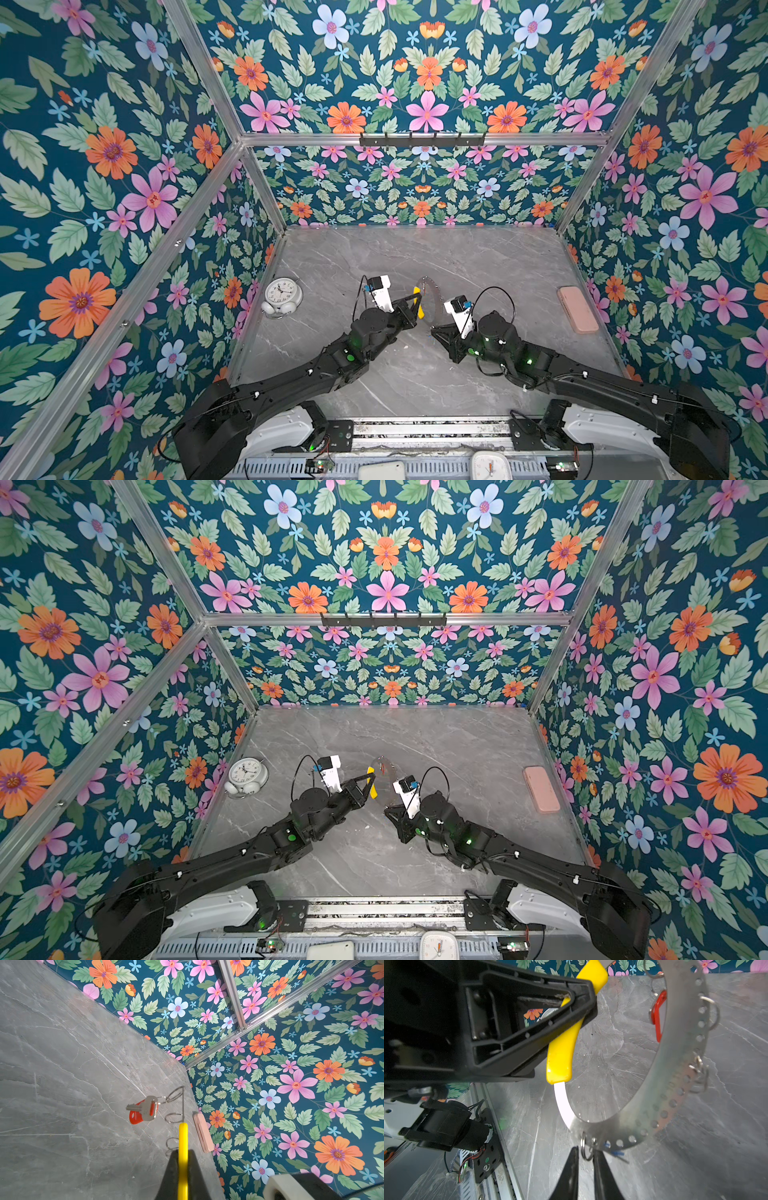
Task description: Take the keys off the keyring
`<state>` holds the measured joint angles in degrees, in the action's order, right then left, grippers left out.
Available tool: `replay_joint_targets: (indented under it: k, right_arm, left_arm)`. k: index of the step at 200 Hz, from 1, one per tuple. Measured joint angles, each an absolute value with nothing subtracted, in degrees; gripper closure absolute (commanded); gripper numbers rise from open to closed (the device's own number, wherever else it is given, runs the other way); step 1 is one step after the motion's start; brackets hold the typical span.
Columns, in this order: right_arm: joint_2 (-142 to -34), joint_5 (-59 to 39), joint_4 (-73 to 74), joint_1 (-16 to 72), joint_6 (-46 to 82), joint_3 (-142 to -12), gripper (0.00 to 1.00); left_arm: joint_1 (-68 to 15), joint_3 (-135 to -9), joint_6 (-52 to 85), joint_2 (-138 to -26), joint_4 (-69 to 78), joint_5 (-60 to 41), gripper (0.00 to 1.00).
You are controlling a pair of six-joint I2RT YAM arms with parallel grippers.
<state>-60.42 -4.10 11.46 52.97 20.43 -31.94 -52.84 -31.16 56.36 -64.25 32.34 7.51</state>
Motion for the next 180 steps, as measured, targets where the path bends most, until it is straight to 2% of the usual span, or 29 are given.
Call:
replay_joint_targets:
  k: [42, 105, 145, 180]
  right_arm:
    - [-59.72, -4.12, 11.29, 52.97, 20.4, -31.94, 0.88]
    - [-60.18, -3.88, 11.66, 52.95, 20.36, -31.94, 0.97]
    - [-60.47, -3.68, 11.68, 52.99, 20.21, -31.94, 0.87]
    - [-60.95, -3.68, 11.62, 52.99, 20.16, -31.97, 0.88]
  left_arm:
    - [-52.84, -31.16, 56.36, -64.29, 32.38, 7.7, 1.0]
    - [-52.86, -31.16, 56.34, -64.69, 32.38, 7.73, 1.0]
    - [-52.97, -31.38, 55.53, -64.71, 32.27, 7.79, 1.0]
    - [-53.08, -31.86, 55.68, -64.86, 32.1, 7.77, 1.0]
